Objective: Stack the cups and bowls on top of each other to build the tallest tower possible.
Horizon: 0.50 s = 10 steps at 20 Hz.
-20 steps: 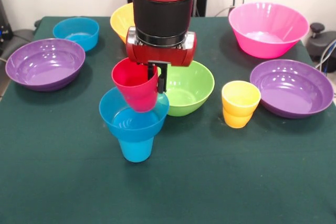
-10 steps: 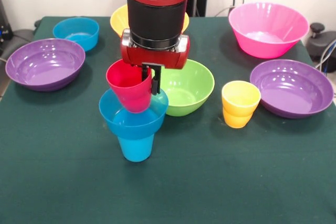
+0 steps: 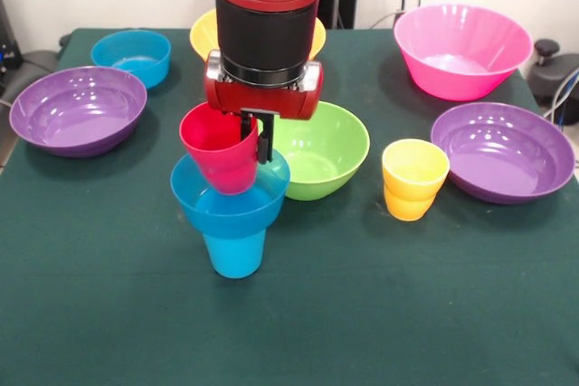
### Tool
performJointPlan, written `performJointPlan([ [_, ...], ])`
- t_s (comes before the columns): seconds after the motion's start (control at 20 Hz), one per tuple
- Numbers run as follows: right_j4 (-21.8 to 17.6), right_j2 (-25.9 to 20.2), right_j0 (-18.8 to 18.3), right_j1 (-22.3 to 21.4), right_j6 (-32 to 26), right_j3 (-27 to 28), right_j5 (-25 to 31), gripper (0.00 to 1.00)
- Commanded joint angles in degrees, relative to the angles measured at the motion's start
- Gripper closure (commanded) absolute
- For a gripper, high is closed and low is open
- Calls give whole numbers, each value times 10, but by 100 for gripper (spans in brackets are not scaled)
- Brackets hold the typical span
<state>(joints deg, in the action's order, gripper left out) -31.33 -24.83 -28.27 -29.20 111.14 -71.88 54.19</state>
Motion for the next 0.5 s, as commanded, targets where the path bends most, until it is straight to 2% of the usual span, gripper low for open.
performJointPlan([
  [0.05,-4,11,16,14,24,28,-37,100],
  [0.5,-6,15,22,29,32,45,-57,100],
])
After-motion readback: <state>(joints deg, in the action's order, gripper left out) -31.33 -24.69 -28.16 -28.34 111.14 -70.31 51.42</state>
